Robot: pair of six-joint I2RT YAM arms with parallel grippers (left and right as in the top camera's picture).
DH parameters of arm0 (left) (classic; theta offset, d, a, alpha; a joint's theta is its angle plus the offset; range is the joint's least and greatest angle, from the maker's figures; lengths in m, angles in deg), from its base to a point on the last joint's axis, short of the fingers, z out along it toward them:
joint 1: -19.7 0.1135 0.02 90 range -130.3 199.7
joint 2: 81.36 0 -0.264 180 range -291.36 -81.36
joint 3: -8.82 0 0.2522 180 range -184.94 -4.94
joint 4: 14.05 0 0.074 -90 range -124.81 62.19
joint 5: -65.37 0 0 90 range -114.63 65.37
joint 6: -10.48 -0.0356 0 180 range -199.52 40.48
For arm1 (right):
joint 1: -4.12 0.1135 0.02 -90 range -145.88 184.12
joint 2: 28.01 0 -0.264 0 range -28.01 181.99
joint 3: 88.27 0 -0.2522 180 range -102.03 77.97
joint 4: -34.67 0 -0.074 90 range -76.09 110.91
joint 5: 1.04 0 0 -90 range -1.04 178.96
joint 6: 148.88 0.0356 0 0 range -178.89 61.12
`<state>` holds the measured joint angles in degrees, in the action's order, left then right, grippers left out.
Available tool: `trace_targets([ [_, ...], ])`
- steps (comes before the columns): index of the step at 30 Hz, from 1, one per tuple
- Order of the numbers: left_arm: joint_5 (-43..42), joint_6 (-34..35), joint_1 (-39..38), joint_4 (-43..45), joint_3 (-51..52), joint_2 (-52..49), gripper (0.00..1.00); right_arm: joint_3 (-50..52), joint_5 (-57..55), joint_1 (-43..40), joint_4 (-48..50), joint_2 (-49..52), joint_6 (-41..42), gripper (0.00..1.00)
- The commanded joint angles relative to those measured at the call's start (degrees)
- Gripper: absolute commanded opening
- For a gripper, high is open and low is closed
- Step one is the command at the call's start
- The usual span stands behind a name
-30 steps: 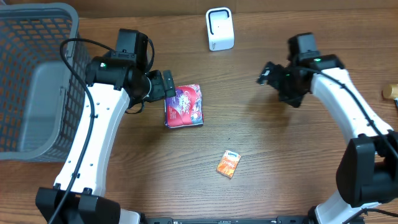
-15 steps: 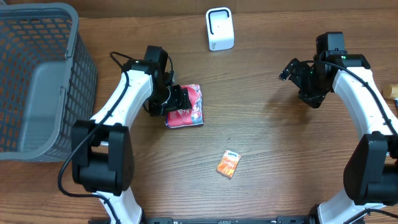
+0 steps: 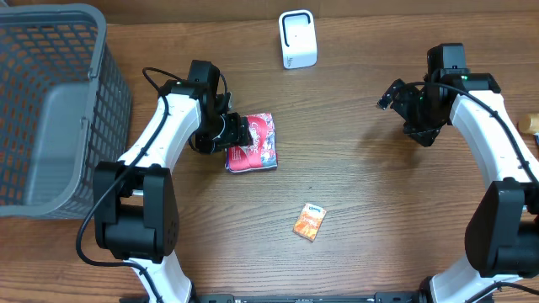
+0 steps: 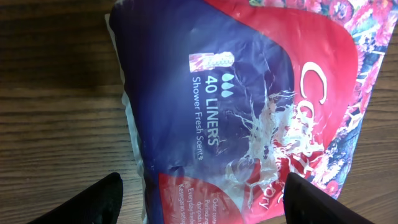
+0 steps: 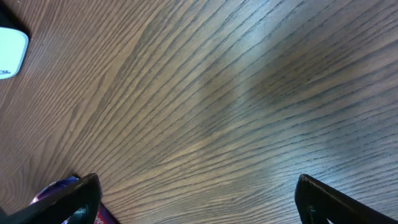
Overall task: Scan the item barcode
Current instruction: 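Lower the left gripper onto the Carefree pack and grasp it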
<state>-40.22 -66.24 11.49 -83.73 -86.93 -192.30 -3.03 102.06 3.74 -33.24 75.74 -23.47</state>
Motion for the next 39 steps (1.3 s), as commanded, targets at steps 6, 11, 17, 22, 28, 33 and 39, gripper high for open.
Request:
trace_targets([
  [6, 0.96, -0.85, 0.04, 0.28, -0.11, -0.94, 0.69, -0.81, -0.22, -0.02, 0.02, -1.20, 0.20, 1.00],
  [11, 1.20, -0.83, 0.11, 0.63, -0.22, -0.94, 0.63, -0.81, -0.22, -0.02, 0.02, -1.20, 0.20, 1.00],
  [17, 2.40, 1.66, 3.23, 1.07, -0.35, -0.92, 0.70, -0.81, -0.22, -0.02, 0.02, -1.20, 0.20, 1.00],
  [22, 0.76, 2.47, 7.87, 0.76, -0.35, -0.94, 0.75, -0.81, -0.22, -0.02, 0.02, -1.20, 0.20, 1.00],
  [28, -7.10, -0.98, 8.92, 0.70, 0.11, -0.94, 0.78, -0.81, -0.22, -0.02, 0.02, -1.20, 0.20, 1.00],
  [33, -9.53, -1.05, 7.89, 2.64, 2.34, -1.16, 0.78, -0.81, -0.22, -0.02, 0.02, -1.20, 0.20, 1.00],
  [39, -10.91, 0.17, 6.14, 10.25, 8.50, -1.20, 0.75, -0.81, -0.22, -0.02, 0.02, -1.20, 0.20, 1.00],
])
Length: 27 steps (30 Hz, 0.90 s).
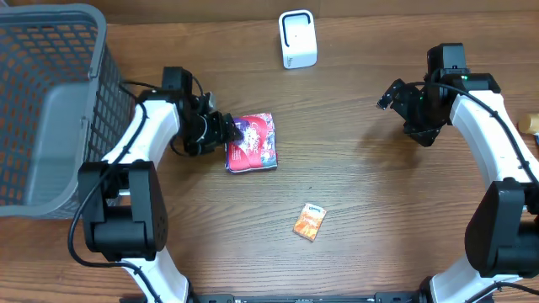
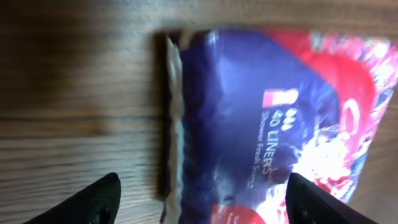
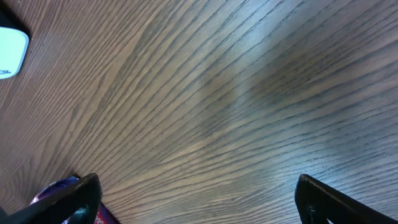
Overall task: Scan the item barcode
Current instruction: 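Lower the left gripper onto the Carefree pack and grasp it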
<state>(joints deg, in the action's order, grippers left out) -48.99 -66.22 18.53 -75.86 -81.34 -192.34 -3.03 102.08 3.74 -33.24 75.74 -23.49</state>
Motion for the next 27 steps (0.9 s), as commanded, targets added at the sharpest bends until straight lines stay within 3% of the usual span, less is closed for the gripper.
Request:
trace_targets([
  [1, -2.27, 0.98, -1.01, 3.54, 3.89, -1.16, 0.73, -0.81, -0.24, -0.02, 0.02, -1.20, 0.22, 1.00],
  [3, -2.29, 2.23, -1.14, 5.77, 5.51, -1.16, 0.66, -0.81, -0.24, -0.02, 0.02, -1.20, 0.22, 1.00],
  [6, -2.03, 3.26, -1.11, 8.50, 7.80, -1.16, 0.44, -0.81, -0.24, -0.02, 0.02, -1.20, 0.22, 1.00],
  [8, -0.31, 3.50, -1.11, 8.70, 8.11, -1.16, 0.39, -0.81, -0.24, -0.02, 0.02, -1.20, 0.22, 1.00],
  [10, 1.20, 3.48, -1.11, 8.63, 8.09, -1.11, 0.23, -0.81, -0.24, -0.02, 0.02, -1.20, 0.22, 1.00],
  [11, 1.38, 3.45, -1.11, 8.57, 8.02, -1.07, 0.07, -0.81, -0.24, -0.02, 0.02, -1.20, 0.22, 1.00],
  [19, 6.67, 2.97, -1.07, -2.14, -2.43, -0.66, 0.04, -0.81, -0.24, -0.02, 0.02, -1.20, 0.22, 1.00],
  [27, 30.12, 5.55, -2.86, -23.15, -24.98, -0.63, 0.04, -0.81, -0.24, -0.02, 0.02, -1.20, 0.22, 1.00],
])
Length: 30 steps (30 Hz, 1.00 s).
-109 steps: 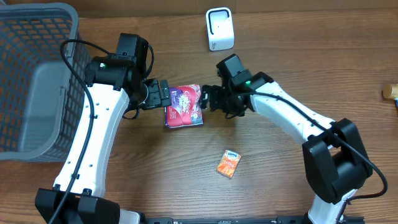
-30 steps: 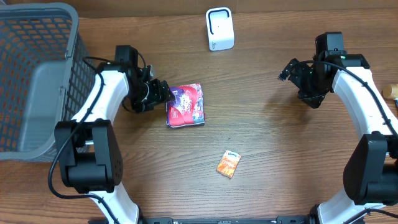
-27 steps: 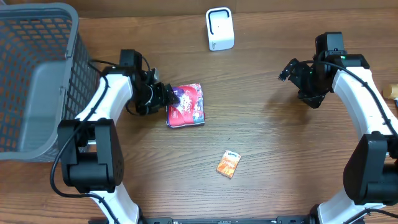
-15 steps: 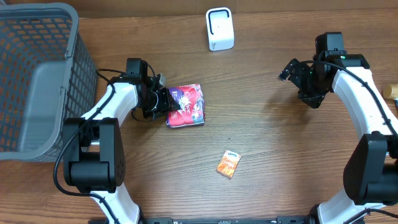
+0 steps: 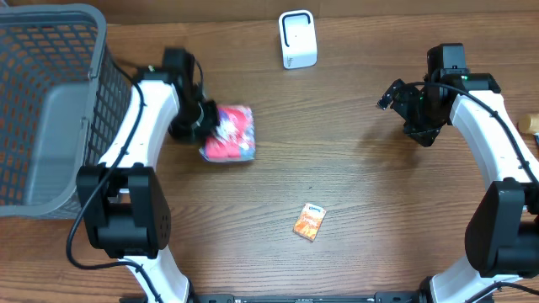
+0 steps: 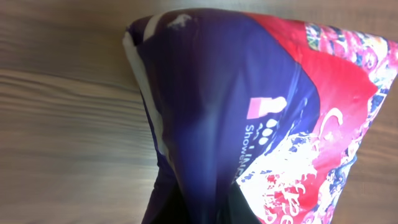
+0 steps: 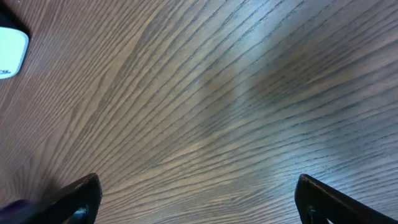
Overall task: Scan the item barcode
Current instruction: 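Lower the left gripper onto the Carefree pack and grasp it, then lift the Carefree pack with the left gripper toward the scanner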
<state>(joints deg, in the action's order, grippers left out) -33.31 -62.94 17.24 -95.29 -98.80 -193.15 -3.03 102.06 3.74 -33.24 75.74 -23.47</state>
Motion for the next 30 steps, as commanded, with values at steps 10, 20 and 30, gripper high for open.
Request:
trace_targets([
  [10, 45.66, 11.45, -13.16, -12.55, -11.54, 0.15, 0.04, -0.81, -0.22, -0.02, 0.02, -1.20, 0.20, 1.00],
  [20, 57.57, 23.12, -23.67, -15.89, -8.44, -1.66, 0.04, -0.81, -0.22, -0.02, 0.02, -1.20, 0.20, 1.00],
  [30, 59.30, 28.00, -28.33, -18.97, -5.14, -9.77, 0.04, -0.81, -0.22, -0.02, 0.02, -1.20, 0.20, 1.00],
])
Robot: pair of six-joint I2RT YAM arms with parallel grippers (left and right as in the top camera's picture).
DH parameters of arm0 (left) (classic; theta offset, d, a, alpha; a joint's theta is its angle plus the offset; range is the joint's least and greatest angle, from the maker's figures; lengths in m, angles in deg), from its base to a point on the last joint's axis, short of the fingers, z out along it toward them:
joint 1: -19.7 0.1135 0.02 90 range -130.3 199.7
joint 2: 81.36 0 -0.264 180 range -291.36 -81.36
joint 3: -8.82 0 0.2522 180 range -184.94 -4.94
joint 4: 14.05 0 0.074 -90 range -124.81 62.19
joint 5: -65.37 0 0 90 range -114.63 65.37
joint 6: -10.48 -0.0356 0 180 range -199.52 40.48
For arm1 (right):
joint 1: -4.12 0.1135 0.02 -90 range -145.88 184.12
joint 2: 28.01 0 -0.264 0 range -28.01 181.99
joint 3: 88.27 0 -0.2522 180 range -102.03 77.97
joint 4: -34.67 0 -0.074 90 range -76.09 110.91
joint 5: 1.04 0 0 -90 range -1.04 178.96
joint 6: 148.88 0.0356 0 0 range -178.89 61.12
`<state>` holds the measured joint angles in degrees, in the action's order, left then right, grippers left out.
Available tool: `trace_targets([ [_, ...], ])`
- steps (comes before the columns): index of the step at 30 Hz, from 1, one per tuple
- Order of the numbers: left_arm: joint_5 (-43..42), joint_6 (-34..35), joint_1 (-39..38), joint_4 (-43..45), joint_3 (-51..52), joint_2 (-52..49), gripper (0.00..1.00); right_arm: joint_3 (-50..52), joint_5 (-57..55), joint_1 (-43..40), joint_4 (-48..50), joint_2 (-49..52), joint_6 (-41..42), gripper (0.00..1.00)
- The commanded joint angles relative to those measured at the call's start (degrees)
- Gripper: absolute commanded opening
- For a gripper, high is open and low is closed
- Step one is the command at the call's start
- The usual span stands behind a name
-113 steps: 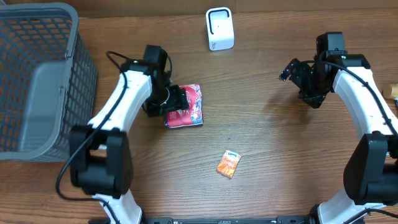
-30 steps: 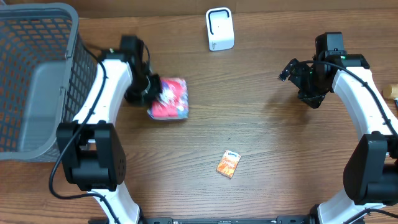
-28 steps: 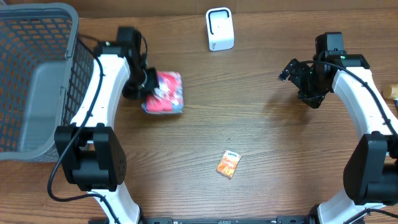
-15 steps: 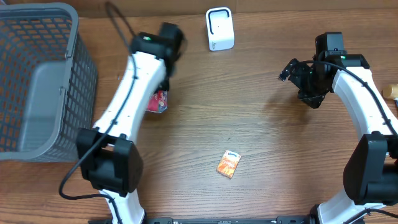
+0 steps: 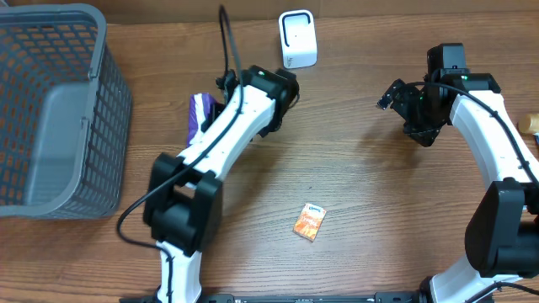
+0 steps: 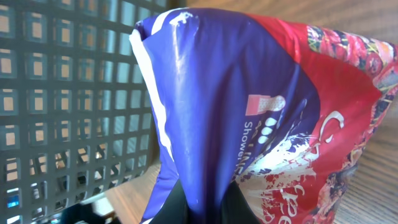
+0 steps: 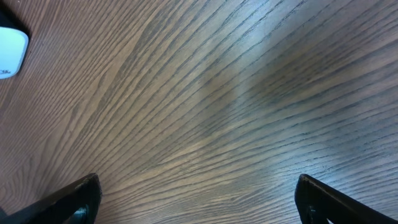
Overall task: Scan the item barcode
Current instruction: 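Lift the Carefree pack with the left gripper toward the scanner, then lower the Carefree pack back onto the table and release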
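The purple and red pack of liners (image 6: 261,118) fills the left wrist view, hanging off the table with the basket behind it. My left gripper (image 6: 203,200) is shut on its lower purple edge. From overhead only a purple strip of the pack (image 5: 200,114) shows beside the raised left arm. The white scanner (image 5: 297,39) stands at the back middle, and its corner (image 7: 9,50) shows in the right wrist view. My right gripper (image 7: 199,194) is open over bare wood at the right (image 5: 402,99).
A large grey mesh basket (image 5: 50,109) stands at the left, its wall (image 6: 68,93) close behind the held pack. A small orange packet (image 5: 310,221) lies on the table in front of the middle. A brown object's edge (image 5: 530,123) shows at the far right.
My left gripper has lifted the pack from just above the wood left of centre. The arm now reaches up toward the scanner's side, with the pack facing the basket. The right arm is unchanged.
At first my left gripper was open over the pack lying flat on the table. Then it had drawn back to the pack's left edge, still open. Then it was shut on the pack, which stood on edge. Now the pack hangs in the air.
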<state>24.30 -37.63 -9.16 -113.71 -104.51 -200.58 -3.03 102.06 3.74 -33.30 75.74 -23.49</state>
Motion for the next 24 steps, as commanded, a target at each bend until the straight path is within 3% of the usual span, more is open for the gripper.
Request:
trace_targets([
  [1, 0.44, 2.69, -2.60, -0.81, 0.57, -3.13, 0.04, -0.81, -0.22, -0.02, 0.09, -1.20, 0.22, 1.00],
  [4, -5.53, 2.69, -5.14, -0.59, 0.55, -4.79, 0.07, -0.81, -0.22, -0.02, 0.07, -1.20, 0.22, 1.00],
  [7, -10.60, 2.69, -6.88, -0.17, 0.44, -4.83, 0.17, -0.81, -0.22, -0.02, 0.09, -1.20, 0.22, 1.00],
  [16, -27.19, -2.03, -10.19, 3.67, 0.13, -4.83, 0.19, -0.81, -0.22, -0.02, 0.09, -1.20, 0.22, 1.00],
  [24, -41.20, -9.68, -10.14, 5.11, -4.66, -4.74, 0.27, -0.81, -0.22, -0.02, 0.07, -1.20, 0.22, 1.00],
])
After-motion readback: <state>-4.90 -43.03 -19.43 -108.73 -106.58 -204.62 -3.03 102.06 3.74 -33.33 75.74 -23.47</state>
